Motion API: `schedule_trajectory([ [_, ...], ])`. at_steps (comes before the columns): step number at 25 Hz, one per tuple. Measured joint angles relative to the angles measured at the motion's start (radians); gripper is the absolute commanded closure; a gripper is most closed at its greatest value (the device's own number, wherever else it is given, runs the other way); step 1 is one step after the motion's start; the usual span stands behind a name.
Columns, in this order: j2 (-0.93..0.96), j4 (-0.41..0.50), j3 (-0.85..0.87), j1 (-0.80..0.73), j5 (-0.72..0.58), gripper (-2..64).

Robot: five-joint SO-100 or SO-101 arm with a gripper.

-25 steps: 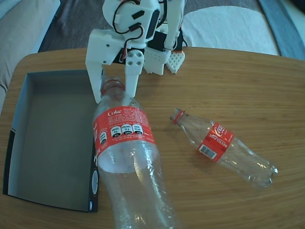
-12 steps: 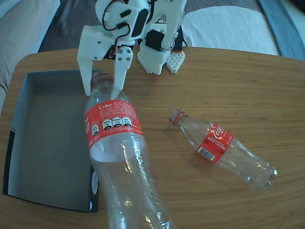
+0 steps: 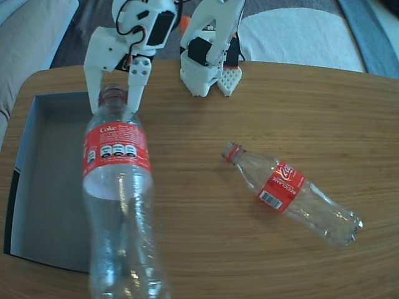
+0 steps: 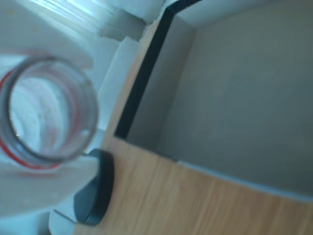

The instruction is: Grasp the bottles and put them in the box.

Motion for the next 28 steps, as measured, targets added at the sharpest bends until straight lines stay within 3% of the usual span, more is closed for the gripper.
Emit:
schedule_trajectory([
  [4,0.0,-0.043,0.034,0.075,-0.006,55.0],
  [14,-0.002,-0.043,0.081,0.236,-0.006,55.0],
  [25,-0.002,-0.044,0.149,0.258,-0.005,55.0],
  [28,-0.002,-0.091,0.184,0.258,-0.005,55.0],
])
